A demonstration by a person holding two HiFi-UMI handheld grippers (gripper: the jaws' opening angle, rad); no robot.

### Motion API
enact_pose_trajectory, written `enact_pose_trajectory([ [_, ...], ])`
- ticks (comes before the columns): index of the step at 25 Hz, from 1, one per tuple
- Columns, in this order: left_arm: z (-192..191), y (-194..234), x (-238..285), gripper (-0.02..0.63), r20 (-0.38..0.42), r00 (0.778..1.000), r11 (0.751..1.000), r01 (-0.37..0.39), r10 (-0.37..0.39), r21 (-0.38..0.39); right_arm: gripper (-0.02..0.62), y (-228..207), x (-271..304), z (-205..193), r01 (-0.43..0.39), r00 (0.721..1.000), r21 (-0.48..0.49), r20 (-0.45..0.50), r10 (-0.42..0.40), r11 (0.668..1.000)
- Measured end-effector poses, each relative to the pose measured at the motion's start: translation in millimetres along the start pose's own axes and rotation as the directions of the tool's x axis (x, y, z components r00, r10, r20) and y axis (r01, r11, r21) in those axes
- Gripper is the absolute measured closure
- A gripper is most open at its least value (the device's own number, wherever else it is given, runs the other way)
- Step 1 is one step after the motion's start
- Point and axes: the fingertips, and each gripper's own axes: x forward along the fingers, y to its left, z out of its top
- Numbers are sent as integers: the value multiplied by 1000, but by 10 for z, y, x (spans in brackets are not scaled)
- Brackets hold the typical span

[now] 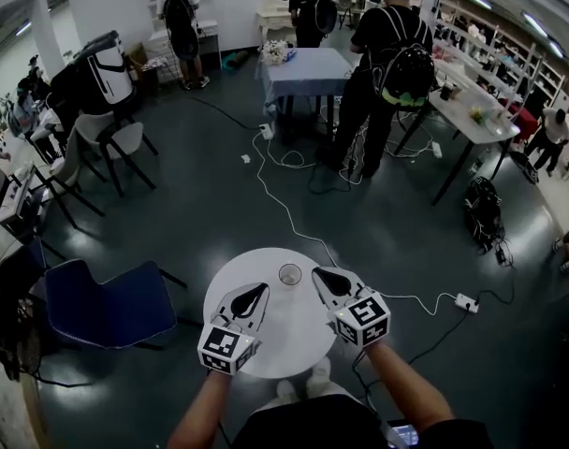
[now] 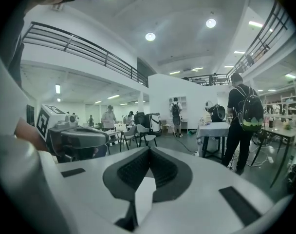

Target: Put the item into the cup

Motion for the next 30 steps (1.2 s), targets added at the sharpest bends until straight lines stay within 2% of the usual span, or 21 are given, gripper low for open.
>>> enact_pose_trajectory([
  [6,75,-191,-195,591,12,1000,999,2,-3,34,578,110,-184,92,6,999,-16,32,-5,1000],
  [17,167,-280,-526,589,27,999,999,20,-21,46,578,449,-363,290,25,997,-33,74,-23,999],
  [30,16,-513,-470,590,30,999,998,44,-46,44,578,358,-583,126,53,995,-30,82,-50,998],
])
